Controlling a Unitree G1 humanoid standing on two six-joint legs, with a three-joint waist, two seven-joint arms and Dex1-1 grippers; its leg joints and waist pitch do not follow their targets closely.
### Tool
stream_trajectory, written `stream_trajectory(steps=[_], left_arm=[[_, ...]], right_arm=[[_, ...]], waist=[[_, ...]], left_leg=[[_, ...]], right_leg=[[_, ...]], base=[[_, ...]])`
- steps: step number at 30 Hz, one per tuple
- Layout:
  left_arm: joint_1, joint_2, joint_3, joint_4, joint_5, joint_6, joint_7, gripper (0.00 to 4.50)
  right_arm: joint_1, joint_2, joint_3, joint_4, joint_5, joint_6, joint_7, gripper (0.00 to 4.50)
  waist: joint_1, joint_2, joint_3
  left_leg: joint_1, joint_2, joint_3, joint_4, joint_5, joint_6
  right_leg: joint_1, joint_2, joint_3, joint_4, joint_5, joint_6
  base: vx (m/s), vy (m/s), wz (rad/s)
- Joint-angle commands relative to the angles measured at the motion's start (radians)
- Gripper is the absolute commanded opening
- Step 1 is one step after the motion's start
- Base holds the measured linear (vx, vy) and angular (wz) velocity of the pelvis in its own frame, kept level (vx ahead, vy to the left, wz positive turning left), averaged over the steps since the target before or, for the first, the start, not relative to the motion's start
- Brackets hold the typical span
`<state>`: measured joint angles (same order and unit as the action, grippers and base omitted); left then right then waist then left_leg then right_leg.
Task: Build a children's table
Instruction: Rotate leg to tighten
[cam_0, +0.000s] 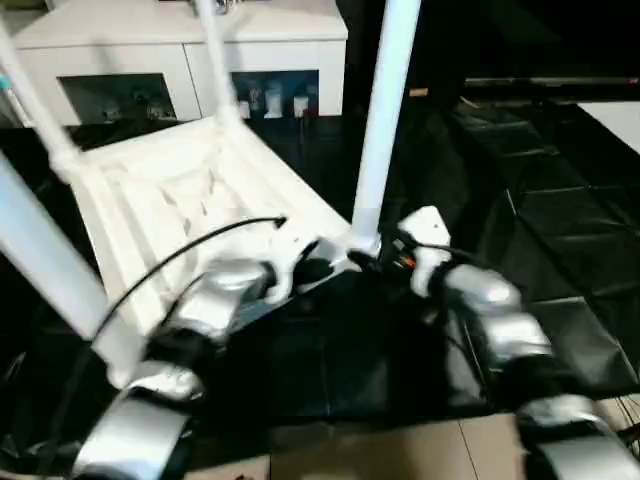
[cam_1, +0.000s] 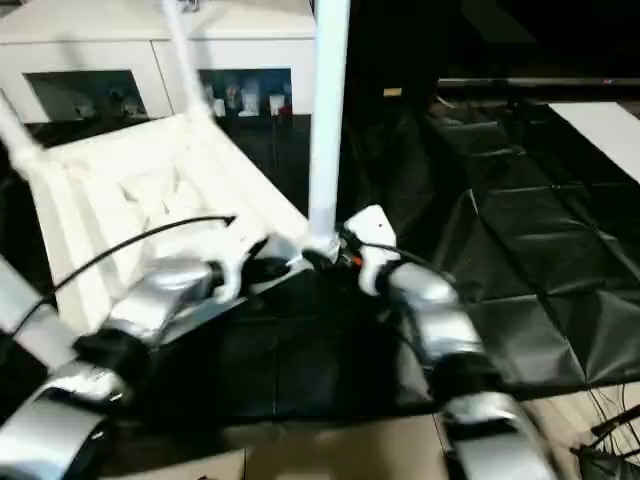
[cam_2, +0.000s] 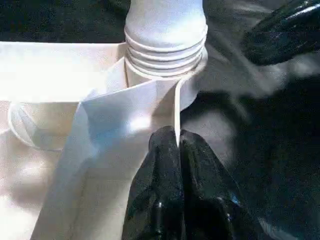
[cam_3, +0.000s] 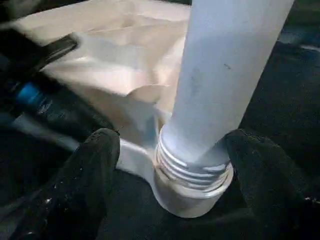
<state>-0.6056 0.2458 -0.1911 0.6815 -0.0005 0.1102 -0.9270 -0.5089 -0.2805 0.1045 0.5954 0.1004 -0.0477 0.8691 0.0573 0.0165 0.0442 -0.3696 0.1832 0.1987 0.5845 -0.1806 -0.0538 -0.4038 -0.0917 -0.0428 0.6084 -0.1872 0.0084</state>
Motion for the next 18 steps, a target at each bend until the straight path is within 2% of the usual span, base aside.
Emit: stream_trajectory(steps=[1,2,3,6,8,10,15,18], left_arm=[[0.066,0.006,-0.038,-0.068,-0.06,-0.026,-0.147,0.0],[0.066,0.007,-0.038,-0.07,-0.061,-0.026,-0.149,0.0],[0.104,0.036,-0.052,-0.156,-0.091,0.003,-0.218,0.0],[0.128,0.059,-0.065,-0.211,-0.103,0.02,-0.258,0.0],[0.144,0.073,-0.071,-0.24,-0.108,0.028,-0.279,0.0],[0.154,0.081,-0.072,-0.256,-0.11,0.033,-0.288,0.0],[0.159,0.084,-0.062,-0.272,-0.103,0.044,-0.286,0.0],[0.16,0.087,-0.061,-0.279,-0.102,0.054,-0.279,0.0]], right_arm=[[0.014,-0.019,0.026,-0.054,0.032,0.013,0.091,3.65],[0.014,-0.02,0.026,-0.055,0.032,0.013,0.092,3.65],[0.039,-0.048,0.042,-0.093,0.049,0.03,0.153,3.65],[0.056,-0.065,0.058,-0.115,0.05,0.037,0.19,3.65],[0.065,-0.071,0.068,-0.118,0.039,0.036,0.207,3.65],[0.07,-0.073,0.082,-0.113,0.026,0.031,0.219,3.65],[0.076,-0.087,0.108,-0.111,0.005,0.029,0.241,3.65],[0.076,-0.096,0.115,-0.108,-0.004,0.023,0.242,3.65]], waist=[[0.007,-0.017,-0.051],[0.008,-0.016,-0.05],[0.008,-0.015,-0.049],[0.021,-0.009,-0.053],[0.027,-0.012,-0.054],[0.031,-0.011,-0.053],[0.029,-0.015,-0.053],[0.03,-0.016,-0.054]], left_leg=[[0.007,0.049,-0.022,-0.074,-0.269,0.081],[0.007,0.051,-0.021,-0.076,-0.282,0.075],[0.009,0.051,-0.021,-0.076,-0.286,0.07],[0.015,0.057,-0.02,-0.078,-0.28,0.061],[0.014,0.053,-0.015,-0.075,-0.257,0.067],[0.01,0.052,-0.016,-0.075,-0.245,0.069],[0.008,0.049,-0.018,-0.075,-0.248,0.061],[0.008,0.049,-0.017,-0.073,-0.232,0.067]], right_leg=[[0.038,-0.054,0.036,-0.085,-0.273,-0.23],[0.037,-0.054,0.036,-0.084,-0.281,-0.231],[0.035,-0.053,0.036,-0.085,-0.287,-0.23],[0.034,-0.051,0.037,-0.078,-0.245,-0.237],[0.032,-0.048,0.038,-0.075,-0.197,-0.247],[0.035,-0.051,0.038,-0.073,-0.187,-0.246],[0.039,-0.054,0.038,-0.076,-0.223,-0.23],[0.038,-0.053,0.038,-0.075,-0.208,-0.231]], base=[[0.0,0.0,0.0],[0.0,0.0,0.0],[0.0,0.0,0.0],[0.0,0.0,0.0],[0.0,0.0,0.0],[0.0,0.0,0.0],[0.0,0.0,0.0],[0.0,0.0,0.0]])
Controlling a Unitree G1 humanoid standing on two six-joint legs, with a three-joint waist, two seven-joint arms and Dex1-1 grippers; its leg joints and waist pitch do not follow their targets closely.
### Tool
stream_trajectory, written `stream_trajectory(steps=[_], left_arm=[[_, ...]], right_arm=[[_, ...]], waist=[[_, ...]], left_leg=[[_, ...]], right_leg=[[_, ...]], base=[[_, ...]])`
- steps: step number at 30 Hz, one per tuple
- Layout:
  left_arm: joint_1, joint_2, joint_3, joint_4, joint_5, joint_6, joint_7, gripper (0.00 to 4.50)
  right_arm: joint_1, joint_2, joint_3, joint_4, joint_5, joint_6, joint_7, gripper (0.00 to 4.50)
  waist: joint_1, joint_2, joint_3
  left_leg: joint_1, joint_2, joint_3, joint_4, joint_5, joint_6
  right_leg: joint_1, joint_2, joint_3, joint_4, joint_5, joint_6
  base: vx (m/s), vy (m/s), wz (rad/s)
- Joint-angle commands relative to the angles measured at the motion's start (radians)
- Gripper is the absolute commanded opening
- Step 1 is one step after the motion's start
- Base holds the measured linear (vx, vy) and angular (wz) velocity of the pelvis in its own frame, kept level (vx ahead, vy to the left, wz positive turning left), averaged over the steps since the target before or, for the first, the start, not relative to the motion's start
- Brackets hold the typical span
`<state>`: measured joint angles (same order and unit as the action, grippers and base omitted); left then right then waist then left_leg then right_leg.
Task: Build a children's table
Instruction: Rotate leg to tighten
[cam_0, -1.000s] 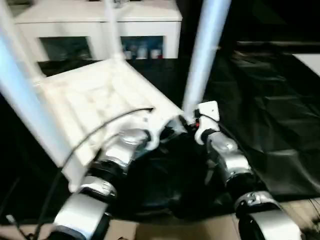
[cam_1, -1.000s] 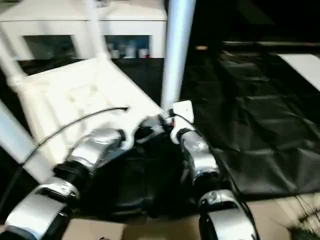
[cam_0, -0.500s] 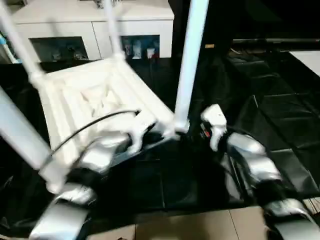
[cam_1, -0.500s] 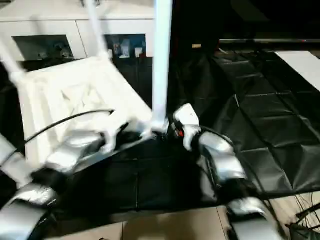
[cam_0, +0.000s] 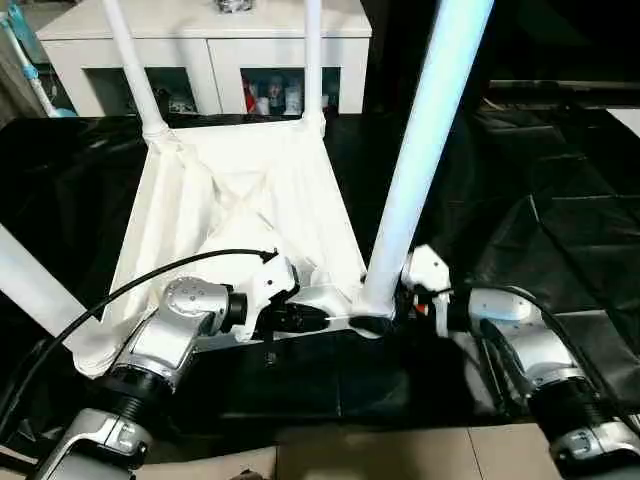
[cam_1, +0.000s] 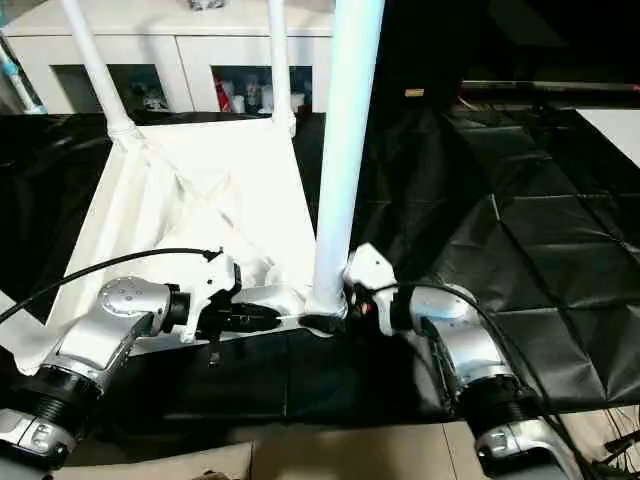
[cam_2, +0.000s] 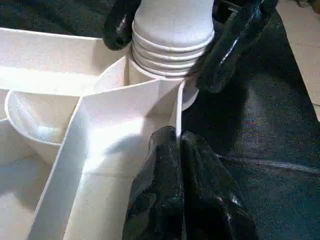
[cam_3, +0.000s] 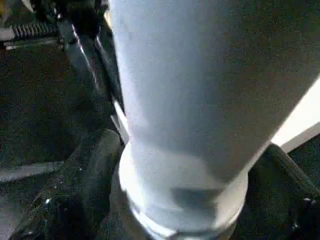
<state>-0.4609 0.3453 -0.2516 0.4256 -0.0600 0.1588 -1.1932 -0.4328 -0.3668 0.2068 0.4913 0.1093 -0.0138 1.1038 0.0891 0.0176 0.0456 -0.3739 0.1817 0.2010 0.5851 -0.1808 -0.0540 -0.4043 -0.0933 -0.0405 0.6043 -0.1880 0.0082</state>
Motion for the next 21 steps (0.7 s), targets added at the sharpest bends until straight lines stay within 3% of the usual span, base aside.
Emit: stream_trajectory(steps=[1,6,13,21], left_arm=[[0.015,-0.012,0.0,-0.024,-0.042,0.007,-0.012,0.0],[0.018,-0.011,0.0,-0.031,-0.042,0.017,-0.01,0.0],[0.023,-0.008,0.0,-0.034,-0.042,0.028,-0.012,0.0],[0.031,0.001,-0.004,-0.042,-0.043,0.042,-0.023,0.0]], right_arm=[[-0.002,-0.01,0.012,0.0,-0.015,-0.013,0.003,3.65],[-0.009,-0.002,-0.006,0.01,0.002,0.0,0.001,3.51],[-0.009,0.003,-0.01,0.014,0.015,0.005,0.009,2.91],[-0.007,0.011,-0.008,0.022,0.022,0.005,0.013,2.7]], waist=[[-0.002,-0.016,-0.055],[-0.003,-0.015,-0.057],[-0.002,-0.018,-0.058],[-0.002,-0.017,-0.059]], left_leg=[[0.012,0.05,-0.019,-0.073,-0.226,0.069],[0.012,0.05,-0.019,-0.071,-0.216,0.074],[0.011,0.049,-0.018,-0.068,-0.192,0.088],[0.012,0.049,-0.018,-0.066,-0.191,0.089]], right_leg=[[0.038,-0.051,0.036,-0.07,-0.2,-0.233],[0.04,-0.05,0.035,-0.068,-0.181,-0.24],[0.043,-0.05,0.033,-0.064,-0.153,-0.248],[0.042,-0.049,0.033,-0.063,-0.151,-0.254]], base=[[0.0,0.0,0.0],[0.0,0.0,0.0],[0.0,0.0,0.0],[0.0,0.0,0.0]])
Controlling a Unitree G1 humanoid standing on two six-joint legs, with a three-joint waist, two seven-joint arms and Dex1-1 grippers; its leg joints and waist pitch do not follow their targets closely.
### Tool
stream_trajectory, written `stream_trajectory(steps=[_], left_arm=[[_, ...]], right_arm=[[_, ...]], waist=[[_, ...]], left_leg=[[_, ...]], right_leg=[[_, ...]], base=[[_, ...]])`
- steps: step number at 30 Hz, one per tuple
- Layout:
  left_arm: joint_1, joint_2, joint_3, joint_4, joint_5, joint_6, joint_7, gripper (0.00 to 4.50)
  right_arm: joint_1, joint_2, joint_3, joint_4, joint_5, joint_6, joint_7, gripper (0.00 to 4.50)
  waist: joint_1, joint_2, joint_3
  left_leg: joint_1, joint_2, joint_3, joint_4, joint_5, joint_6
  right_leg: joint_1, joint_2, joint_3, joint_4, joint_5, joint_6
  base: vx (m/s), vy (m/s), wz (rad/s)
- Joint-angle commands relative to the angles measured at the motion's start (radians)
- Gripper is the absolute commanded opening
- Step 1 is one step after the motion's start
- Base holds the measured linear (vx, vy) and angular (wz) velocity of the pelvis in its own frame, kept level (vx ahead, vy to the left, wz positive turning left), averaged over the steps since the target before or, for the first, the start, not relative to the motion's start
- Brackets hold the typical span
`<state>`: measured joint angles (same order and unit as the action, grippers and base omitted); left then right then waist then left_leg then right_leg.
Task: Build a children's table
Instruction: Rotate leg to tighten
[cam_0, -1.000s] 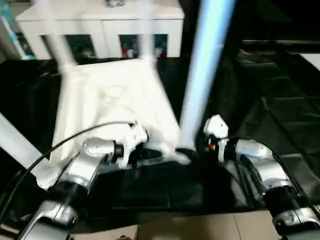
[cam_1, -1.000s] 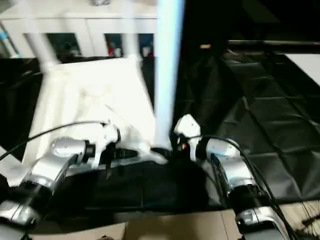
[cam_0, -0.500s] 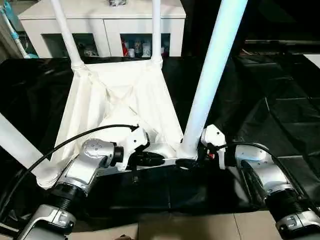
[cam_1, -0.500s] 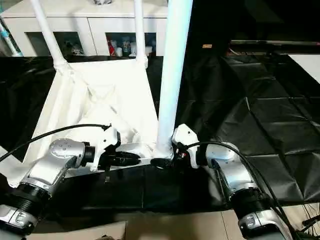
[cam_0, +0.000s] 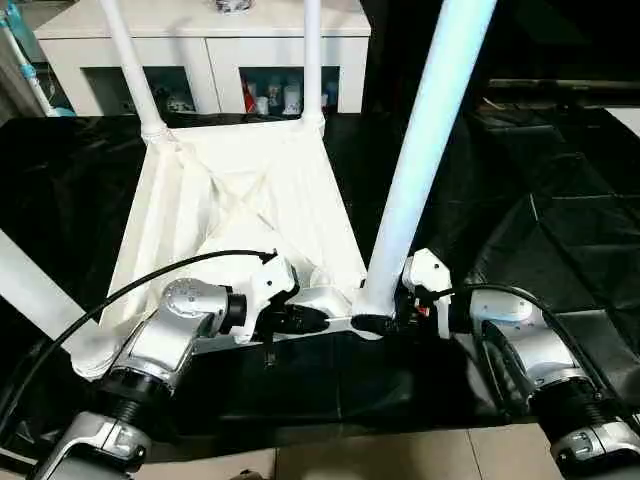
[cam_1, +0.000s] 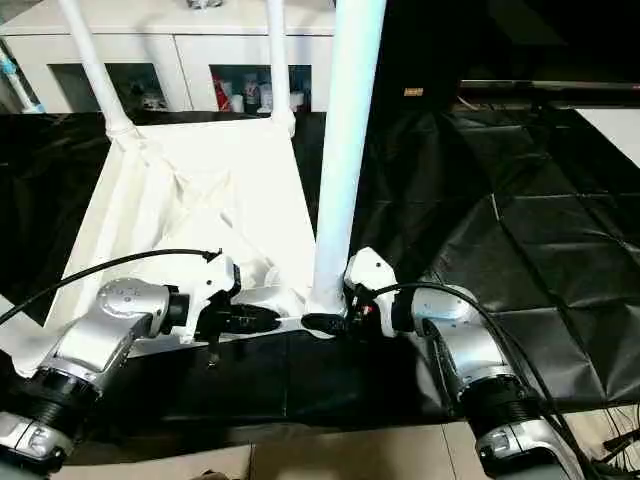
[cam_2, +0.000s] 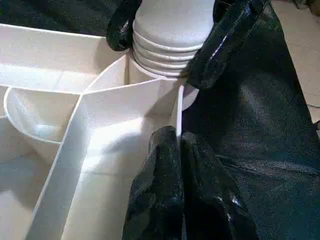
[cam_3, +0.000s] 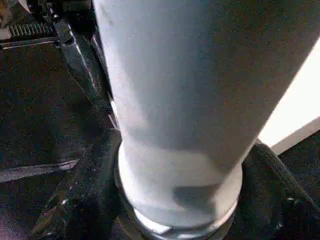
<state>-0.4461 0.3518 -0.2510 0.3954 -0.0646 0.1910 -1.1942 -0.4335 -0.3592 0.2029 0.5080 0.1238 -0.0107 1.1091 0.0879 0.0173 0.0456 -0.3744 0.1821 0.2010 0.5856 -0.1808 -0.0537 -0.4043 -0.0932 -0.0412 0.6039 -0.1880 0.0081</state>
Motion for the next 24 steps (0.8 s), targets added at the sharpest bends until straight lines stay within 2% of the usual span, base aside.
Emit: stream_trajectory(steps=[1,6,9,11,12,13,15,17,18,19,20,21,22,24], left_arm=[[0.016,-0.006,-0.005,-0.012,-0.039,0.01,-0.022,0.0],[0.014,-0.005,-0.007,-0.007,-0.035,0.016,-0.02,0.0],[0.004,-0.023,-0.002,0.018,-0.023,0.019,0.018,0.0],[-0.032,-0.07,0.003,0.097,0.013,0.017,0.121,0.0],[-0.034,-0.073,0.003,0.101,0.015,0.017,0.126,0.0],[-0.052,-0.098,0.007,0.136,0.028,0.016,0.177,0.0],[-0.076,-0.132,0.015,0.179,0.039,0.022,0.24,0.0],[-0.108,-0.179,0.022,0.228,0.053,0.019,0.322,0.0],[-0.129,-0.208,0.029,0.26,0.058,0.023,0.376,0.0],[-0.148,-0.23,0.034,0.288,0.07,0.018,0.432,0.0],[-0.164,-0.249,0.043,0.313,0.077,0.018,0.484,0.0],[-0.166,-0.251,0.044,0.316,0.078,0.018,0.49,0.0],[-0.198,-0.284,0.05,0.37,0.099,-0.004,0.579,0.0],[-0.201,-0.286,0.051,0.375,0.101,-0.006,0.585,0.0]], right_arm=[[-0.006,0.003,-0.004,0.005,0.008,0.002,0.008,2.7],[-0.004,0.019,-0.014,0.013,0.018,0.005,-0.003,2.7],[-0.025,0.056,-0.037,0.058,0.005,0.02,-0.107,2.7],[-0.057,0.12,-0.065,0.131,-0.022,0.042,-0.277,2.7],[-0.058,0.123,-0.066,0.134,-0.023,0.043,-0.284,2.7],[-0.07,0.152,-0.08,0.155,-0.027,0.058,-0.354,2.7],[-0.084,0.189,-0.097,0.179,-0.03,0.083,-0.44,2.7],[-0.106,0.236,-0.12,0.22,-0.04,0.105,-0.575,2.7],[-0.12,0.263,-0.13,0.248,-0.049,0.114,-0.645,2.7],[-0.133,0.285,-0.139,0.27,-0.055,0.118,-0.703,2.7],[-0.143,0.302,-0.144,0.287,-0.057,0.121,-0.736,2.7],[-0.144,0.304,-0.144,0.289,-0.057,0.121,-0.74,2.7],[-0.165,0.341,-0.15,0.324,-0.065,0.112,-0.807,2.7],[-0.167,0.344,-0.15,0.327,-0.066,0.111,-0.812,2.7]], waist=[[-0.001,-0.016,-0.059],[-0.001,-0.016,-0.06],[-0.007,-0.016,-0.057],[-0.018,-0.015,-0.053],[-0.024,-0.014,-0.05],[-0.03,-0.015,-0.049],[-0.033,-0.016,-0.05],[-0.035,-0.015,-0.049],[-0.034,-0.011,-0.051],[-0.035,-0.012,-0.051],[-0.034,-0.012,-0.051],[-0.036,-0.012,-0.051],[-0.035,-0.012,-0.052],[-0.031,-0.013,-0.054]], left_leg=[[0.012,0.049,-0.018,-0.067,-0.191,0.088],[0.012,0.048,-0.018,-0.066,-0.187,0.087],[0.01,0.046,-0.02,-0.07,-0.205,0.074],[0.014,0.044,-0.021,-0.073,-0.256,0.046],[0.014,0.042,-0.022,-0.075,-0.273,0.036],[0.015,0.041,-0.025,-0.078,-0.301,0.016],[0.019,0.042,-0.027,-0.078,-0.316,0.005],[0.02,0.04,-0.026,-0.078,-0.32,0.001],[0.02,0.04,-0.03,-0.08,-0.323,-0.004],[0.02,0.039,-0.028,-0.08,-0.323,-0.004],[0.024,0.04,-0.028,-0.079,-0.334,-0.007],[0.023,0.039,-0.028,-0.079,-0.337,-0.007],[0.021,0.038,-0.028,-0.08,-0.336,-0.006],[0.021,0.039,-0.028,-0.08,-0.323,-0.002]], right_leg=[[0.042,-0.049,0.033,-0.063,-0.154,-0.253],[0.043,-0.048,0.033,-0.06,-0.142,-0.256],[0.043,-0.05,0.033,-0.064,-0.177,-0.25],[0.039,-0.05,0.034,-0.073,-0.258,-0.235],[0.036,-0.049,0.035,-0.076,-0.288,-0.23],[0.037,-0.051,0.034,-0.081,-0.346,-0.211],[0.035,-0.052,0.035,-0.085,-0.378,-0.193],[0.03,-0.05,0.037,-0.089,-0.388,-0.185],[0.033,-0.053,0.035,-0.088,-0.392,-0.181],[0.031,-0.051,0.035,-0.09,-0.385,-0.18],[0.028,-0.05,0.036,-0.091,-0.384,-0.179],[0.028,-0.05,0.036,-0.091,-0.384,-0.18],[0.029,-0.05,0.035,-0.092,-0.382,-0.177],[0.032,-0.05,0.035,-0.089,-0.347,-0.179]], base=[[0.0,0.0,0.0],[0.0,0.0,0.0],[0.0,0.0,0.0],[0.0,0.0,0.0],[0.0,0.0,0.0],[0.0,0.0,0.0],[0.0,0.0,0.0],[0.0,0.0,0.0],[0.0,0.0,0.0],[0.0,0.0,0.0],[0.0,0.0,0.0],[0.0,0.0,0.0],[0.0,0.0,0.0],[0.0,0.0,0.0]])
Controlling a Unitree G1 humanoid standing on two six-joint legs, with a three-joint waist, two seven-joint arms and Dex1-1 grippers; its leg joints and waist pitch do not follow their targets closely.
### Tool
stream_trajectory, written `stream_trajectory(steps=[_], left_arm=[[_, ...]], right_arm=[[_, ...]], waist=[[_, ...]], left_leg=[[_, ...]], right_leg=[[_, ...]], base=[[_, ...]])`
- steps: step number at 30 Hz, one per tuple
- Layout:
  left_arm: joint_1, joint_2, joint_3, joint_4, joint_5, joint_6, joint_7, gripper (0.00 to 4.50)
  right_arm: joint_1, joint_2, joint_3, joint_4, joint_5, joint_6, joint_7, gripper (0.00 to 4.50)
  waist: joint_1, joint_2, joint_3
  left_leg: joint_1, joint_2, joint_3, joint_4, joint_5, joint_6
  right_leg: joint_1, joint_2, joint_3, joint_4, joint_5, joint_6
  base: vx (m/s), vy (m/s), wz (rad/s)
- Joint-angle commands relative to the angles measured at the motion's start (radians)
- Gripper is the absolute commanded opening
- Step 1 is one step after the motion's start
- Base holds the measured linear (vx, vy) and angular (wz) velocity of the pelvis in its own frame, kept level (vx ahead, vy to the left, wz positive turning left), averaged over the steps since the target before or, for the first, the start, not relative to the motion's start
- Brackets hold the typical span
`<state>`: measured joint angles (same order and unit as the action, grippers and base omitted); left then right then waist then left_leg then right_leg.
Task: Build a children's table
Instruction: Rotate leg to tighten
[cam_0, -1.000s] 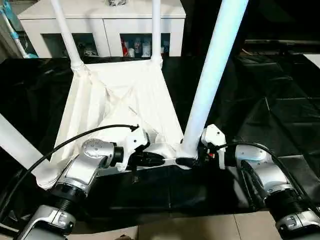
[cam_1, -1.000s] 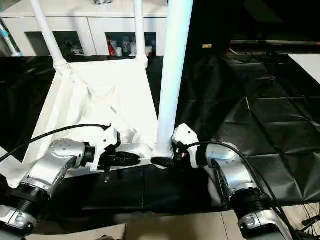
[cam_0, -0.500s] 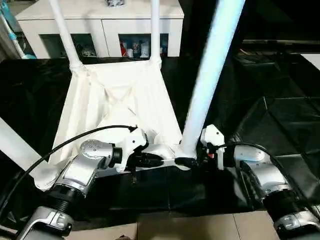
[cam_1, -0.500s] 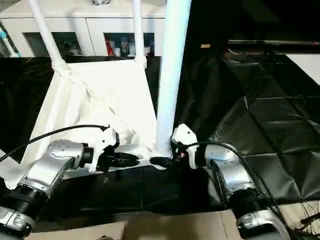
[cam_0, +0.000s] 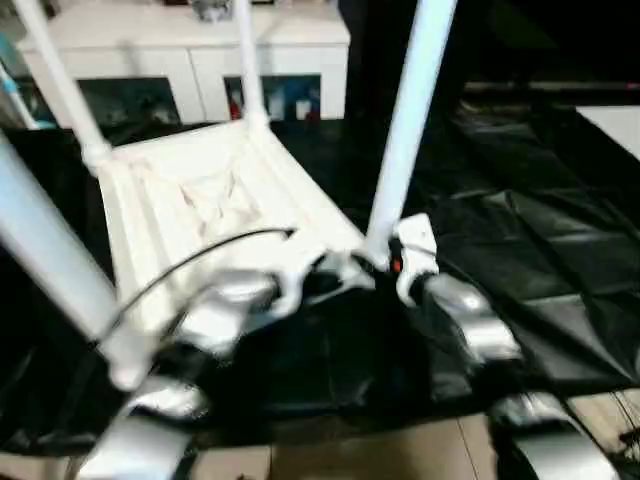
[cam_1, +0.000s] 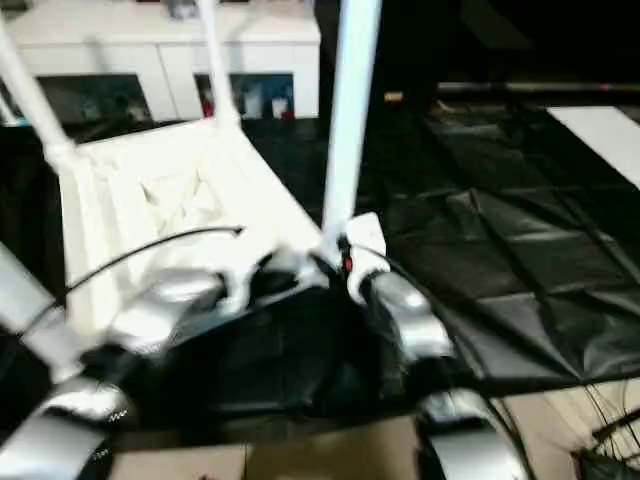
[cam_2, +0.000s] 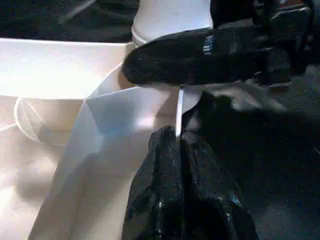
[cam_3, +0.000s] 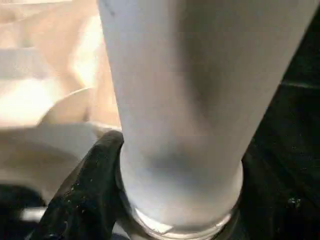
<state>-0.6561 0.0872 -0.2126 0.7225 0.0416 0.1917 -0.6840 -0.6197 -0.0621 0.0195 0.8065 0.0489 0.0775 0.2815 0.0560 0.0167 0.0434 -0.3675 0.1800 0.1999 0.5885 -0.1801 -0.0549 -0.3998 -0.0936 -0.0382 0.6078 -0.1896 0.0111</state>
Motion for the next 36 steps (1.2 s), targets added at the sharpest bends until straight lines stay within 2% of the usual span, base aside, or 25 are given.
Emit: stream_trajectory(steps=[1,3,5,6,7,8,10,14,17,19,22,24,25,28,30,31,34,36], left_arm=[[-0.004,-0.032,0.012,0.071,0.003,-0.015,0.098,0.0],[-0.018,-0.042,0.016,0.096,0.003,-0.028,0.1,0.0],[-0.023,-0.043,0.018,0.104,0.003,-0.033,0.095,0.0],[-0.021,-0.038,0.017,0.102,0.003,-0.038,0.082,0.0],[-0.02,-0.033,0.015,0.103,0.004,-0.043,0.07,0.0],[-0.02,-0.032,0.015,0.103,0.004,-0.044,0.069,0.0],[-0.015,-0.02,0.015,0.108,0.003,-0.06,0.045,0.0],[0.005,0.008,0.009,0.094,-0.001,-0.079,-0.008,0.0],[0.035,0.037,-0.002,0.054,-0.012,-0.097,-0.079,0.0],[0.054,0.054,-0.01,0.03,-0.021,-0.112,-0.126,0.0],[0.097,0.095,-0.022,-0.031,-0.054,-0.129,-0.245,0.0],[0.107,0.106,-0.027,-0.048,-0.063,-0.126,-0.275,0.0],[0.117,0.119,-0.033,-0.068,-0.071,-0.12,-0.309,0.0],[0.157,0.178,-0.064,-0.152,-0.093,-0.079,-0.433,0.0],[0.171,0.199,-0.072,-0.176,-0.098,-0.065,-0.466,0.0],[0.179,0.211,-0.077,-0.191,-0.101,-0.058,-0.487,0.0],[0.196,0.238,-0.073,-0.212,-0.101,-0.052,-0.514,0.0],[0.197,0.243,-0.07,-0.212,-0.1,-0.053,-0.515,0.0]], right_arm=[[0.012,0.063,0.039,0.041,0.0,0.016,-0.001,2.7],[0.007,0.083,0.067,0.051,-0.033,0.005,-0.014,2.7],[0.006,0.09,0.072,0.054,-0.041,0.0,-0.015,2.7],[0.011,0.098,0.058,0.045,-0.02,-0.002,0.005,2.7],[0.013,0.102,0.047,0.038,-0.005,-0.008,0.016,3.05],[0.013,0.102,0.046,0.038,-0.004,-0.008,0.017,3.05],[0.013,0.105,0.028,0.032,0.02,-0.032,0.045,3.42],[0.012,0.086,0.028,0.015,0.02,-0.069,0.084,3.73],[0.026,0.047,0.043,-0.023,0.021,-0.104,0.161,3.73],[0.042,0.011,0.059,-0.052,0.021,-0.124,0.224,3.73],[0.097,-0.092,0.096,-0.132,0.034,-0.152,0.417,3.73],[0.11,-0.115,0.102,-0.15,0.039,-0.156,0.46,3.73],[0.121,-0.138,0.105,-0.167,0.044,-0.16,0.501,3.73],[0.162,-0.212,0.124,-0.244,0.073,-0.135,0.663,3.73],[0.175,-0.235,0.138,-0.27,0.079,-0.125,0.711,3.73],[0.184,-0.251,0.148,-0.284,0.082,-0.123,0.742,3.73],[0.196,-0.281,0.172,-0.309,0.093,-0.098,0.804,3.73],[0.196,-0.285,0.179,-0.309,0.089,-0.099,0.809,3.73]], waist=[[0.003,-0.011,-0.054],[0.005,-0.011,-0.055],[0.007,-0.013,-0.055],[0.008,-0.012,-0.055],[0.007,-0.013,-0.054],[0.007,-0.011,-0.053],[0.007,-0.01,-0.053],[0.001,-0.011,-0.051],[-0.002,-0.014,-0.05],[-0.001,-0.013,-0.052],[0.003,-0.012,-0.051],[0.005,-0.01,-0.053],[0.007,-0.009,-0.055],[0.014,-0.008,-0.056],[0.016,-0.005,-0.056],[0.023,-0.003,-0.058],[0.032,-0.003,-0.058],[0.032,-0.004,-0.058]], left_leg=[[0.01,0.04,-0.026,-0.081,-0.308,0.009],[0.008,0.039,-0.024,-0.08,-0.285,0.02],[0.008,0.039,-0.024,-0.079,-0.282,0.029],[0.008,0.039,-0.024,-0.08,-0.285,0.033],[0.008,0.04,-0.024,-0.081,-0.294,0.035],[0.01,0.04,-0.025,-0.082,-0.308,0.034],[0.01,0.041,-0.027,-0.084,-0.321,0.03],[0.003,0.041,-0.03,-0.088,-0.334,0.024],[0.004,0.043,-0.029,-0.087,-0.342,0.032],[0.002,0.044,-0.029,-0.087,-0.321,0.041],[0.002,0.047,-0.025,-0.084,-0.304,0.059],[0.001,0.046,-0.023,-0.082,-0.277,0.07],[0.004,0.047,-0.023,-0.081,-0.268,0.072],[0.002,0.052,-0.022,-0.08,-0.249,0.085],[0.002,0.053,-0.019,-0.079,-0.233,0.092],[0.007,0.055,-0.018,-0.078,-0.235,0.092],[0.009,0.056,-0.017,-0.078,-0.223,0.092],[0.008,0.055,-0.016,-0.078,-0.218,0.089]], right_leg=[[0.029,-0.05,0.033,-0.091,-0.313,-0.185],[0.031,-0.049,0.032,-0.087,-0.267,-0.195],[0.033,-0.051,0.032,-0.088,-0.265,-0.197],[0.033,-0.052,0.032,-0.088,-0.275,-0.195],[0.032,-0.051,0.031,-0.09,-0.294,-0.19],[0.03,-0.052,0.032,-0.094,-0.321,-0.184],[0.03,-0.053,0.031,-0.096,-0.348,-0.175],[0.033,-0.054,0.03,-0.096,-0.361,-0.167],[0.029,-0.056,0.032,-0.1,-0.384,-0.164],[0.032,-0.054,0.032,-0.096,-0.352,-0.173],[0.033,-0.055,0.033,-0.093,-0.309,-0.191],[0.034,-0.053,0.033,-0.089,-0.276,-0.203],[0.034,-0.052,0.032,-0.086,-0.254,-0.215],[0.039,-0.05,0.031,-0.078,-0.198,-0.234],[0.036,-0.047,0.031,-0.073,-0.158,-0.253],[0.036,-0.045,0.028,-0.071,-0.148,-0.258],[0.035,-0.046,0.029,-0.069,-0.127,-0.266],[0.036,-0.046,0.029,-0.068,-0.118,-0.268]], base=[[0.0,0.0,0.0],[0.0,0.0,0.0],[0.0,0.0,0.0],[0.0,0.0,0.0],[0.0,0.0,0.0],[0.0,0.0,0.0],[0.0,0.0,0.0],[0.0,0.0,0.0],[0.0,0.0,0.0],[0.0,0.0,0.0],[0.0,0.0,0.0],[0.0,0.0,0.0],[0.0,0.0,0.0],[0.0,0.0,0.0],[0.0,0.0,0.0],[0.0,0.0,0.0],[0.0,0.0,0.0],[0.0,0.0,0.0]])
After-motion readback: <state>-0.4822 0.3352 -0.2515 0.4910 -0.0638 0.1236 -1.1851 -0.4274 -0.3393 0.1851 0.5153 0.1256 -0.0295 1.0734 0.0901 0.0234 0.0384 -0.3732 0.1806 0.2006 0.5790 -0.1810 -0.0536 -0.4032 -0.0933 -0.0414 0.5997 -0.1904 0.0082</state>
